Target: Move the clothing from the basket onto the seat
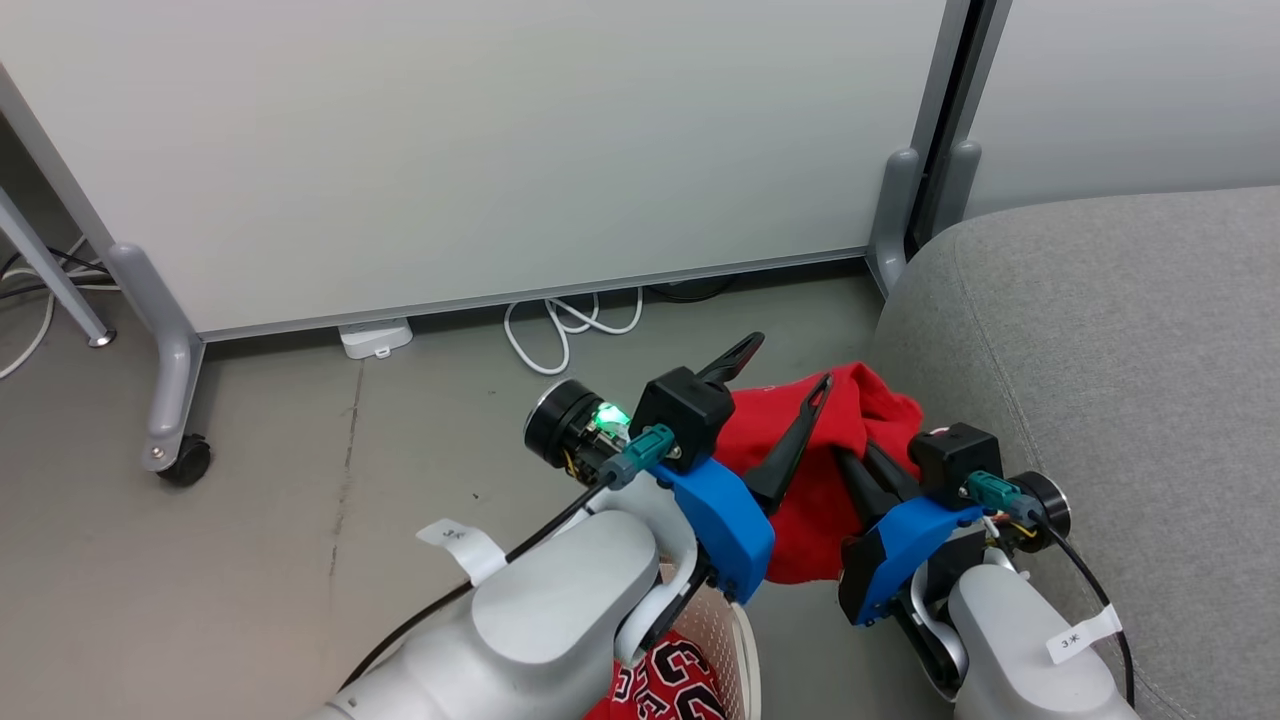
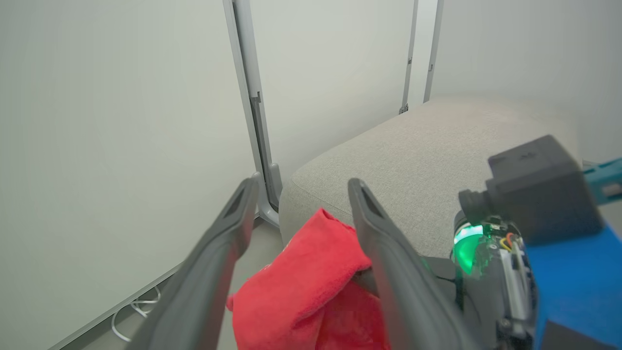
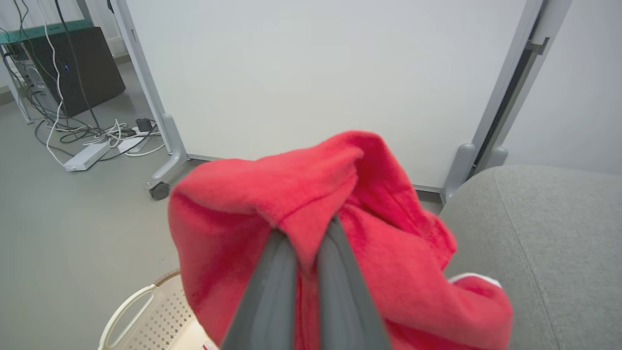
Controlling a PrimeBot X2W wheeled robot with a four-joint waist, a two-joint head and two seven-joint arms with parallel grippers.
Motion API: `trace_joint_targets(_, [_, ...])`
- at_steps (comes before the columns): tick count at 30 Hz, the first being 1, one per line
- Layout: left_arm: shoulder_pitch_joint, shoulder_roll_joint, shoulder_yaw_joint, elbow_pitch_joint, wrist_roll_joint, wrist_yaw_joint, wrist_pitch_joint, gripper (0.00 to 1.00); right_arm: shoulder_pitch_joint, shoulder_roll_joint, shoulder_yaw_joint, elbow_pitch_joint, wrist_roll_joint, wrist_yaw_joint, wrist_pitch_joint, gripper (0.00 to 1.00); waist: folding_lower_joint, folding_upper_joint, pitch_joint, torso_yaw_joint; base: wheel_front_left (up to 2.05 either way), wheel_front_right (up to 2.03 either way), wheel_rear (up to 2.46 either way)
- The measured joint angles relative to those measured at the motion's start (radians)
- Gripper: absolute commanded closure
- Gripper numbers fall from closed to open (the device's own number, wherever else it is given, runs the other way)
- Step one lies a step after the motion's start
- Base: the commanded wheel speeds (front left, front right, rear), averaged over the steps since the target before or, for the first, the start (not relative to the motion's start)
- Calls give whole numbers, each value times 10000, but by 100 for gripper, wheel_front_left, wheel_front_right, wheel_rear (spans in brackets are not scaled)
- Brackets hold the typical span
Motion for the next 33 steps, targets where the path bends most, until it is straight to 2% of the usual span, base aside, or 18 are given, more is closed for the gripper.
trace_joint_targets(5, [514,-4,786,-349,639,111,-2,0,26,0,-69,-73,-23,0,0,100,0,0,15,12,0,0,0])
trace_joint_targets(13, [2020,282,2456,-1356,2410,113,-2,0,68,2,-265,-182,-75,0,0,100,0,0,151,17,0,0,0])
trace_joint_targets(26, [4643,732,5189,-2320,4451,-272,0,0,146,2,-431,-288,-109,0,0,100,0,0,121,-91,0,0,0])
trace_joint_targets(33, [5497,694,6077,-2750,5218,-642,-2,0,196,0,-533,-303,-142,0,0,100,0,0,78,-73,0,0,0])
